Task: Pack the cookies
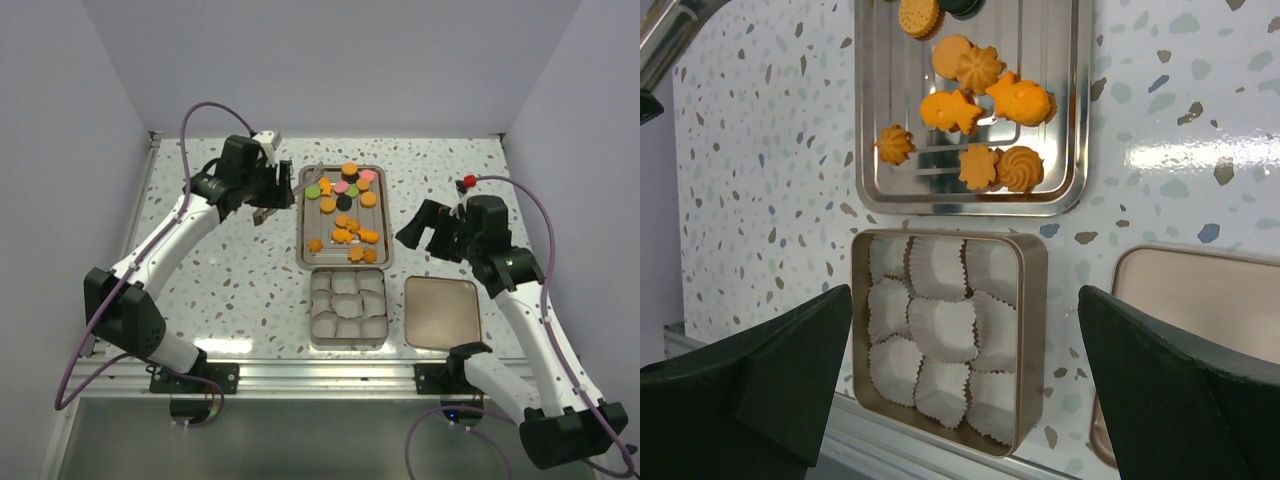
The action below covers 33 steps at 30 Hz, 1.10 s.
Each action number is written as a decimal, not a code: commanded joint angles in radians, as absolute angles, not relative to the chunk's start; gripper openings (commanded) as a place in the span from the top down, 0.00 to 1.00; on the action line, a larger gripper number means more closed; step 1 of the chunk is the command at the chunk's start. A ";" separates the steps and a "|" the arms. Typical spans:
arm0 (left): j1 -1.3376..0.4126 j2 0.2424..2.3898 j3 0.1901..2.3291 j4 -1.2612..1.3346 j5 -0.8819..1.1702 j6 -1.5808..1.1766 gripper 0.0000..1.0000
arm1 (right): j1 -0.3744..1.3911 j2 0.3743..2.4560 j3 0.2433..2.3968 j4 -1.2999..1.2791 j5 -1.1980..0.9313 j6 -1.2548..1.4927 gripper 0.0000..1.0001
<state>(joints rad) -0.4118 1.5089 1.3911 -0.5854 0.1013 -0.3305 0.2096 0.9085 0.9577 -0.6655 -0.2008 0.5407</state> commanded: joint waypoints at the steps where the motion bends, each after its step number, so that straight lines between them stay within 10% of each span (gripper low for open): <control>1: -0.436 1.477 1.365 -0.517 0.100 -0.344 0.34 | 0.213 0.873 0.977 -0.710 -0.198 0.555 0.01; 33: -0.586 1.729 1.397 -0.571 -0.043 -0.344 0.42 | 0.244 0.888 0.950 -0.723 -0.183 0.488 0.01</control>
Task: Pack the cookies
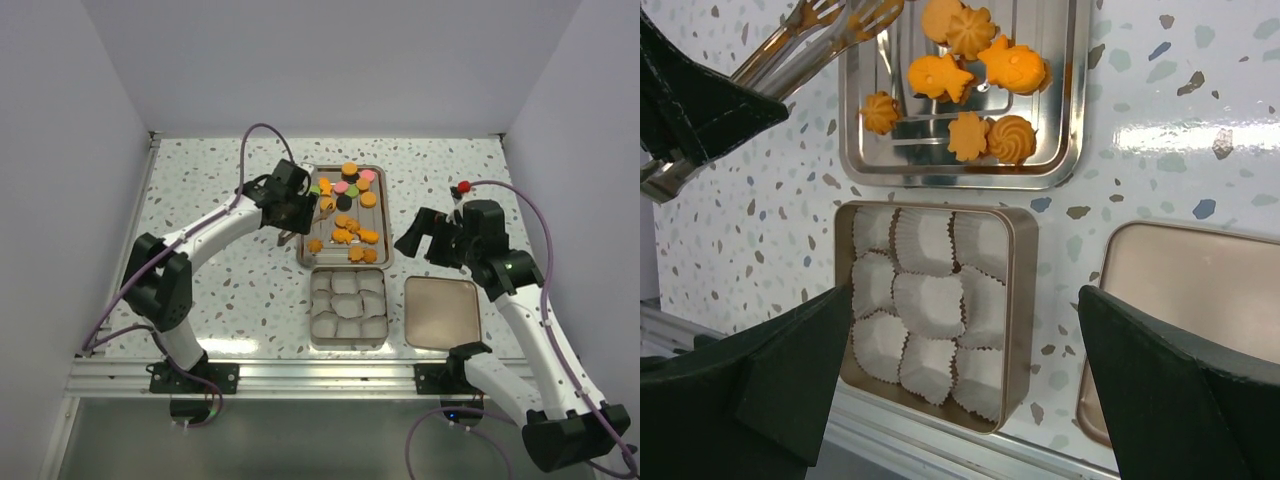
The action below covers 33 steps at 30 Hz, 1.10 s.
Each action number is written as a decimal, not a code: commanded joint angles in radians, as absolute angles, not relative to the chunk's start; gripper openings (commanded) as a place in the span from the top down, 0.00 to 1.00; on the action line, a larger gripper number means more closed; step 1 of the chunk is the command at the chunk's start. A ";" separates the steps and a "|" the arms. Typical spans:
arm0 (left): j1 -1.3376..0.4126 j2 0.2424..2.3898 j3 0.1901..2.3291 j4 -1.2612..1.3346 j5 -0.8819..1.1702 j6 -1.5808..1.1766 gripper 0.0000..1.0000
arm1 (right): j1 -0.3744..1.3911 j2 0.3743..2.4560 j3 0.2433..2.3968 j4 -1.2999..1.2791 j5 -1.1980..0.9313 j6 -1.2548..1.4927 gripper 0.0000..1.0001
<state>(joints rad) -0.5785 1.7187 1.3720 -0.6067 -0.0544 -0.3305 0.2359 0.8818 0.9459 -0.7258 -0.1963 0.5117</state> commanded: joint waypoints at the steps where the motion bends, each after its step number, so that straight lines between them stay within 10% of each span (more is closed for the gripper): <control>1: -0.589 1.738 1.397 -0.566 -0.041 -0.344 0.42 | 0.244 0.891 0.953 -0.723 -0.178 0.486 0.01; 19: -0.597 1.858 1.486 -0.566 -0.040 -0.351 0.43 | 0.250 0.911 0.963 -0.729 -0.155 0.471 0.01; 33: -0.598 1.875 1.511 -0.597 -0.043 -0.336 0.64 | 0.253 0.919 0.959 -0.718 -0.166 0.476 0.01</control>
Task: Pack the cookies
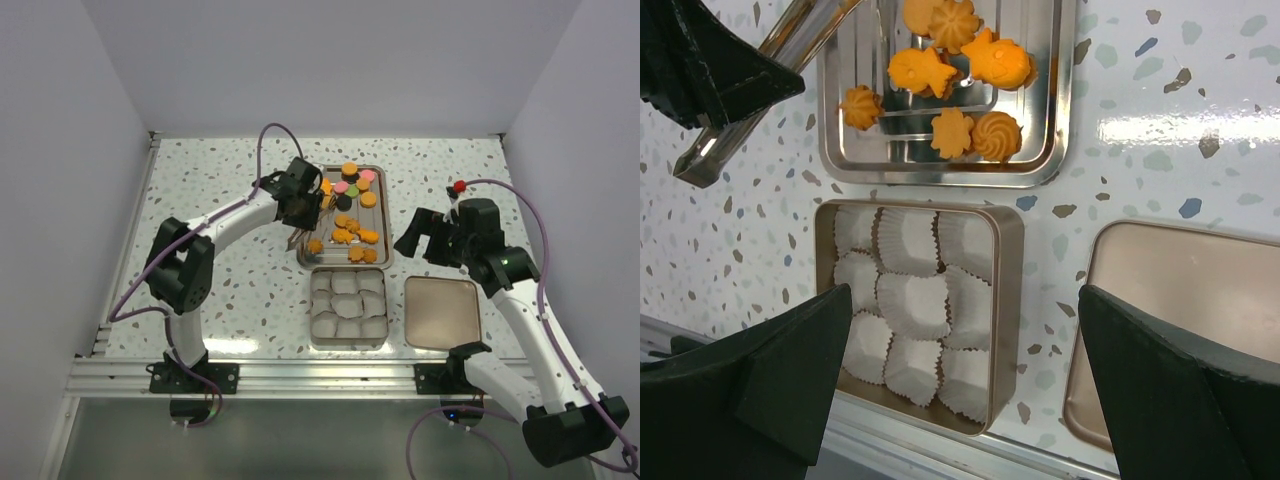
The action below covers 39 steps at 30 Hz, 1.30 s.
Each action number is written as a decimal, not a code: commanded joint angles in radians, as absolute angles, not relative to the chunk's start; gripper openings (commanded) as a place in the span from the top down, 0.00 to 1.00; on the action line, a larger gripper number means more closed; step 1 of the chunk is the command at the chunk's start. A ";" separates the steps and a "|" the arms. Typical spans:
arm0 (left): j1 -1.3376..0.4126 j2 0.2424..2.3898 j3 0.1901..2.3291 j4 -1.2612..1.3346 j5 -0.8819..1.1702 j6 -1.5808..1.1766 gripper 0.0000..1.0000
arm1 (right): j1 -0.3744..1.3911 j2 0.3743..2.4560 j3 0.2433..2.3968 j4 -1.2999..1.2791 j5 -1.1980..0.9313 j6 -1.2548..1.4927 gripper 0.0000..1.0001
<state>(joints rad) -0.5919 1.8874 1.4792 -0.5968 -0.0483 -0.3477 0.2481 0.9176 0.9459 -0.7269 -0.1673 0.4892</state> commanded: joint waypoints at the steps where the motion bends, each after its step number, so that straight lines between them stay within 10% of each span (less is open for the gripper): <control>1: -0.598 1.870 1.506 -0.598 -0.043 -0.337 0.65 | 0.252 0.919 0.957 -0.716 -0.167 0.477 0.01; 17: -0.598 1.680 1.586 -0.664 -0.066 -0.342 0.68 | 0.281 0.939 0.954 -0.683 -0.199 0.495 0.01; 39: -0.864 1.307 1.149 -0.572 0.117 -0.321 0.76 | 0.310 0.988 1.041 -0.672 -0.167 0.541 0.01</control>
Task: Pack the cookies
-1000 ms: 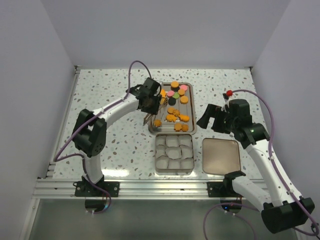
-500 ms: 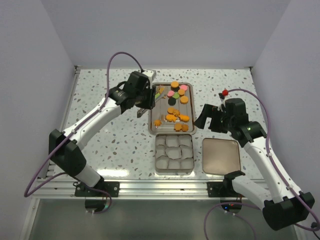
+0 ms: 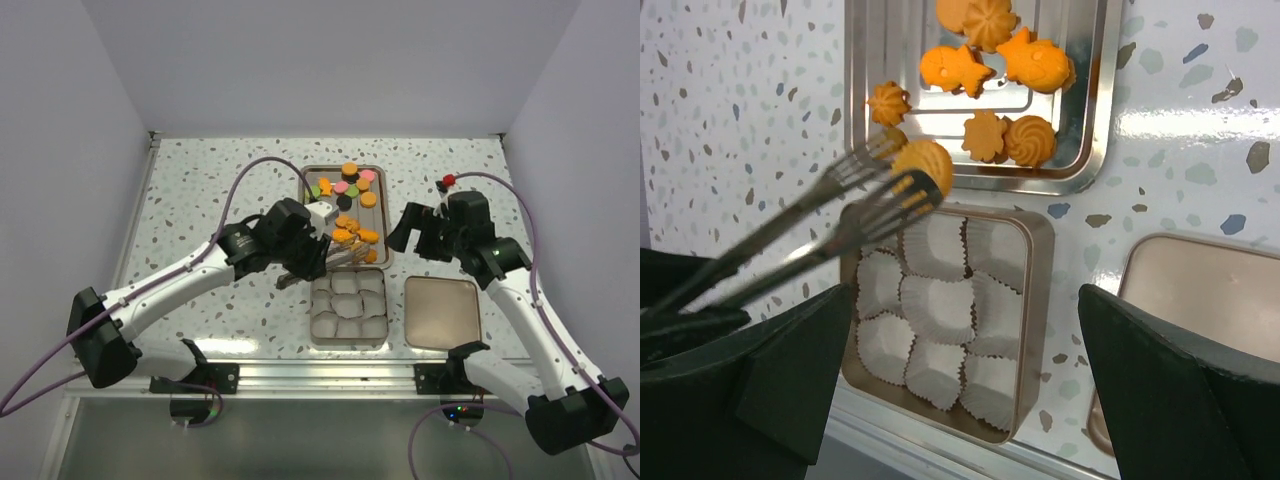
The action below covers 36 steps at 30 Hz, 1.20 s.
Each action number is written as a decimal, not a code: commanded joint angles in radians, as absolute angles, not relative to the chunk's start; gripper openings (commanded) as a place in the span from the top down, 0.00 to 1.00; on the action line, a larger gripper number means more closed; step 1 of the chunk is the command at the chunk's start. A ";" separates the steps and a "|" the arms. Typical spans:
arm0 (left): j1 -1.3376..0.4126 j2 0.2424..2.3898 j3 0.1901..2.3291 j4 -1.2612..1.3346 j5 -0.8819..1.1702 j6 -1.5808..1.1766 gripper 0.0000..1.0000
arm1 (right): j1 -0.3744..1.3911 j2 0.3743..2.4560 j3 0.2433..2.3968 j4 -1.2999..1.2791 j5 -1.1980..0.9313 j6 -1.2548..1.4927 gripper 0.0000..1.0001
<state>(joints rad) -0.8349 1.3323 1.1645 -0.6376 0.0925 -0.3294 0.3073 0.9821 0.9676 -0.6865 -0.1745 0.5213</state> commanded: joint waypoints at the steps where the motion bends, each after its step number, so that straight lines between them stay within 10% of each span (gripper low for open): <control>1: -0.880 1.308 1.143 -0.569 0.123 -0.315 0.76 | 0.310 0.988 1.048 -0.672 -0.164 0.540 0.01; 17: -0.954 1.408 1.085 -0.500 0.141 -0.295 0.78 | 0.310 0.911 1.002 -0.704 -0.115 0.575 0.01; 36: -0.973 1.341 1.080 -0.560 0.089 -0.302 0.56 | 0.310 0.893 0.985 -0.724 -0.095 0.583 0.01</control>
<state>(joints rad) -0.9649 1.3880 1.0805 -0.5621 0.1009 -0.3176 0.3077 0.8963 0.9901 -0.7296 -0.1135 0.5694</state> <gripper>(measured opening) 0.440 0.986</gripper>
